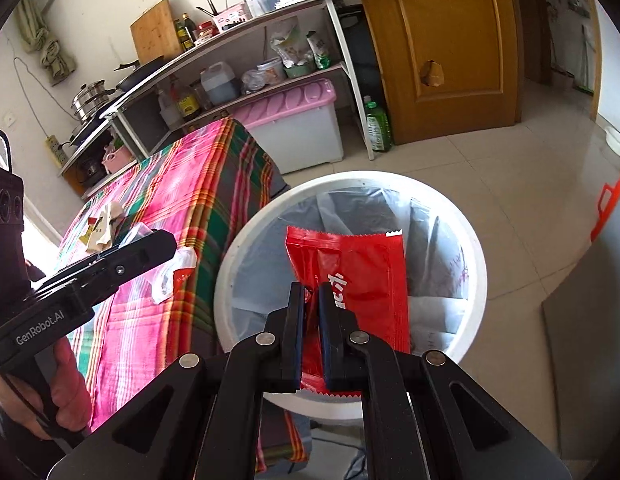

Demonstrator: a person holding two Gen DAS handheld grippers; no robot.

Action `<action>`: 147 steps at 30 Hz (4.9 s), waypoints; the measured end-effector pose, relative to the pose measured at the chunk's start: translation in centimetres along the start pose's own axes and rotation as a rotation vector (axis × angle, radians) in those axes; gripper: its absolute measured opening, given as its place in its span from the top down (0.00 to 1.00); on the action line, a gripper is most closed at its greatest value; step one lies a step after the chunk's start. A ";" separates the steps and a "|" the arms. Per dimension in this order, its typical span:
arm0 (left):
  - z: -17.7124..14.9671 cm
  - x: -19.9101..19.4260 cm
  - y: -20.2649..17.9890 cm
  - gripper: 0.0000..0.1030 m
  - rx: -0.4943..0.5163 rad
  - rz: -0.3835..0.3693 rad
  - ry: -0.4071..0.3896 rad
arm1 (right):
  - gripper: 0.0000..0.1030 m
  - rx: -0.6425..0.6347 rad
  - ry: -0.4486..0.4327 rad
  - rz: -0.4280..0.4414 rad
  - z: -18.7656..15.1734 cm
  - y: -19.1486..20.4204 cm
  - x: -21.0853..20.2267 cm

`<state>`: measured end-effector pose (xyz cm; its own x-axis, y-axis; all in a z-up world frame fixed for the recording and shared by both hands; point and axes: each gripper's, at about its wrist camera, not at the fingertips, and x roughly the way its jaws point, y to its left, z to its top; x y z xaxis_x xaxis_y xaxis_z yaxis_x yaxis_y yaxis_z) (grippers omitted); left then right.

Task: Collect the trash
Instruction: 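Carry the clear cup and red packet over the white bin, then open both tools to drop the cup and red packet into the bin, then move both tools back over the cloth bag and yellow packet, then grasp the yellow packet with the left tool while the right tool grasps the white cloth bag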

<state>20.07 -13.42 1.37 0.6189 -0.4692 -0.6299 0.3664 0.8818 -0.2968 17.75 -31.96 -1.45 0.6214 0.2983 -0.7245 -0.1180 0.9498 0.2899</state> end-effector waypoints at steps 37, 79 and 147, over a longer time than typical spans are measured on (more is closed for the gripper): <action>-1.1 -5.2 2.3 0.62 -0.045 0.047 -0.077 | 0.74 -0.030 -0.047 0.041 -0.1 3.2 -2.7; -5.6 -15.7 11.6 0.62 -0.158 0.258 -0.202 | 0.69 -0.281 -0.007 0.187 -0.6 17.7 -0.4; 0.8 -6.7 27.9 0.61 -0.292 0.347 0.010 | 0.91 -0.297 0.152 0.291 6.0 23.8 14.6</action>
<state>26.70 14.28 -2.12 0.6634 -0.1444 -0.7342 -0.0738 0.9638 -0.2562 28.68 -5.59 -1.39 0.4108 0.5467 -0.7297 -0.5028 0.8035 0.3189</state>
